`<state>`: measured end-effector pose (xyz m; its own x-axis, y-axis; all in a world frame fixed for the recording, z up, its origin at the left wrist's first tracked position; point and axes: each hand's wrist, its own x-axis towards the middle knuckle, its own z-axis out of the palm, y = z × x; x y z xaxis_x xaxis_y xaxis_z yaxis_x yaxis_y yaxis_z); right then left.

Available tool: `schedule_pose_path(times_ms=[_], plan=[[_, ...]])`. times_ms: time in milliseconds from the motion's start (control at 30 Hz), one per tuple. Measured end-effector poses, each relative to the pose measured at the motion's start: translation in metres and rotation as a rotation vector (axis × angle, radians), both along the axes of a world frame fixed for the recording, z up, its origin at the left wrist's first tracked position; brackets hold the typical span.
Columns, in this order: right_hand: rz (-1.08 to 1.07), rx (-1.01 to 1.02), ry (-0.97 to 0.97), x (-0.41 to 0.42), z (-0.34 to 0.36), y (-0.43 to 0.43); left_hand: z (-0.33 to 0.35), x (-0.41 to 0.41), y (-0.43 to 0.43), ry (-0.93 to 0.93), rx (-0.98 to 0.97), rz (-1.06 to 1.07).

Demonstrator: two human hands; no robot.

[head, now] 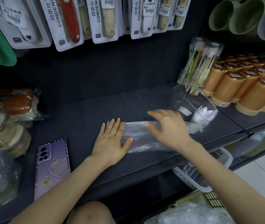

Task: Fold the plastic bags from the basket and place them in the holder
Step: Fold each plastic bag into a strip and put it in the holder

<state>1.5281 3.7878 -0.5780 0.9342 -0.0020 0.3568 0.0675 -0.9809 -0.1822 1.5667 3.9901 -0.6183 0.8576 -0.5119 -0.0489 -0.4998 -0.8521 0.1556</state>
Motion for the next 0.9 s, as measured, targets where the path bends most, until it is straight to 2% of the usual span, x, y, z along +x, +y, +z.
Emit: schedule_pose_path(times_ms=[67, 167, 267, 400, 567, 667, 733, 800, 900], plan=[[0.085, -0.159, -0.048, -0.009, -0.017, 0.018, -0.001, -0.004, -0.006, -0.006, 0.004, -0.002], [0.116, -0.269, 0.091, -0.016, -0.041, 0.025, -0.002, -0.006, -0.008, -0.022, 0.006, 0.007], [0.055, -0.223, 0.253, -0.019, -0.041, 0.008, -0.001, -0.006, -0.007, -0.026, 0.000, 0.019], [-0.021, -0.159, 0.361, -0.029, -0.037, -0.029, -0.002, -0.005, -0.007, -0.026, 0.003, 0.023], [-0.178, -0.126, 0.403, -0.051, -0.034, -0.072, -0.003, -0.005, -0.006, -0.029, 0.007, 0.024], [-0.241, 0.005, 0.462, -0.055, -0.028, -0.091, -0.003, -0.005, -0.006, -0.028, 0.016, 0.032], [-0.256, 0.041, 0.405, -0.056, -0.022, -0.093, -0.002, -0.005, -0.006, -0.024, 0.017, 0.040], [-0.220, -0.004, 0.221, -0.058, -0.014, -0.084, -0.001, -0.006, -0.006, -0.018, 0.020, 0.040], [0.085, -0.074, -0.052, -0.059, -0.012, -0.055, -0.002, -0.005, -0.005, -0.007, 0.022, 0.038]])
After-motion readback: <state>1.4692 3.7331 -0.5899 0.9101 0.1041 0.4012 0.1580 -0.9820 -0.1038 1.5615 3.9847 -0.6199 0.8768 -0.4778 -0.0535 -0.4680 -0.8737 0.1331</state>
